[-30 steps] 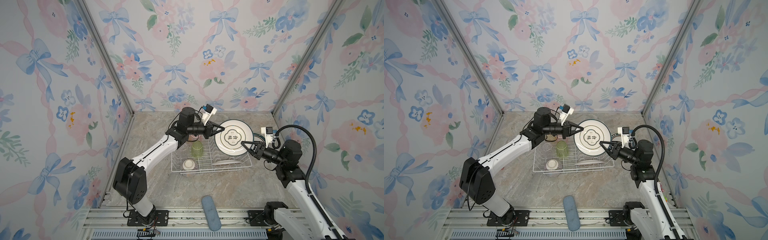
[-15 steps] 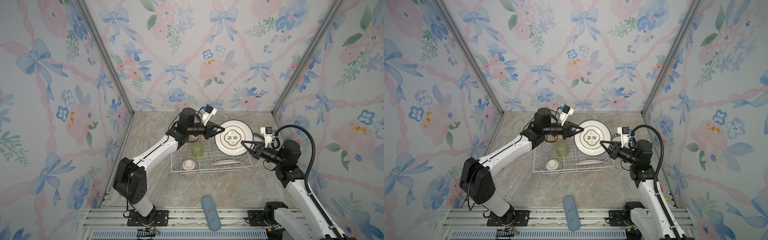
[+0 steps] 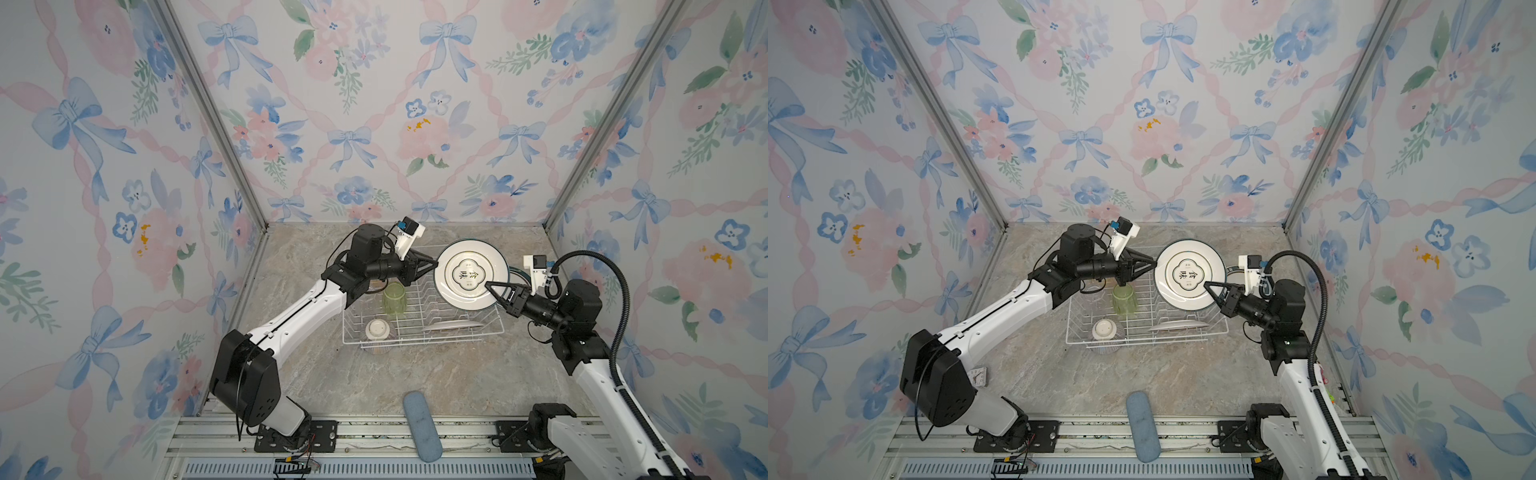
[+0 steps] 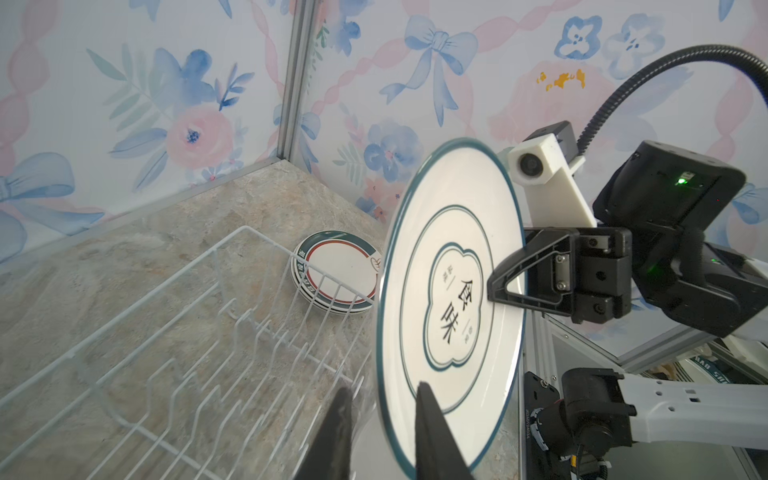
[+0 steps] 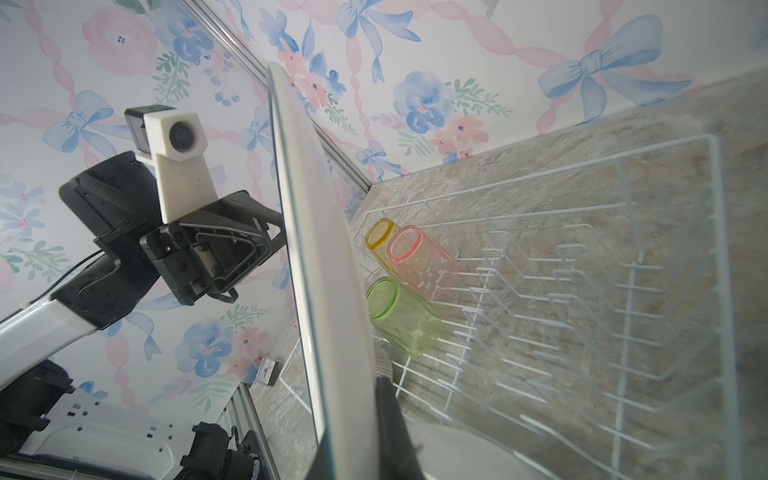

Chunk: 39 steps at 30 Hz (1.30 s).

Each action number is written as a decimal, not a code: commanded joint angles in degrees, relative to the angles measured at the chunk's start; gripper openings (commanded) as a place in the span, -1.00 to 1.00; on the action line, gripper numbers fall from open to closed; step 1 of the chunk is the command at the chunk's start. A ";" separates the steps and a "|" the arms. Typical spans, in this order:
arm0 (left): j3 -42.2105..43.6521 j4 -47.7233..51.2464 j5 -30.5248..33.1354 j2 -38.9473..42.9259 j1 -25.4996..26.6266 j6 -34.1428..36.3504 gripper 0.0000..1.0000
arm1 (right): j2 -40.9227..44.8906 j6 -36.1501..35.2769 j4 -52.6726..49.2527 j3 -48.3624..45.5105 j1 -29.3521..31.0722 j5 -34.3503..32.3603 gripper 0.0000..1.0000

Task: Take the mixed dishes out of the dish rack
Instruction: 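Open the left gripper and draw it back while the right gripper carries the plate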

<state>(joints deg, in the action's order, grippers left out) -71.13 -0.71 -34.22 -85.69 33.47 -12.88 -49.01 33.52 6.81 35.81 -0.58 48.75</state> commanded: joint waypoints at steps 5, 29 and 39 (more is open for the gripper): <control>6.65 5.13 14.41 5.00 4.56 4.27 -0.57 | -3.54 4.75 -1.63 1.48 -8.47 -2.70 -1.00; 14.46 4.80 31.07 9.14 12.68 7.16 -0.63 | -21.03 2.69 -6.22 1.39 -26.40 -16.59 -1.00; 14.18 4.85 31.25 8.55 13.28 7.44 -0.64 | -27.09 5.81 0.82 0.60 -26.49 -14.83 -0.97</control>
<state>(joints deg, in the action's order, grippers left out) -57.10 4.38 -3.49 -76.49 46.50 -6.39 -75.40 38.17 2.72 35.83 -26.65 32.49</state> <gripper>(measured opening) 0.182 0.087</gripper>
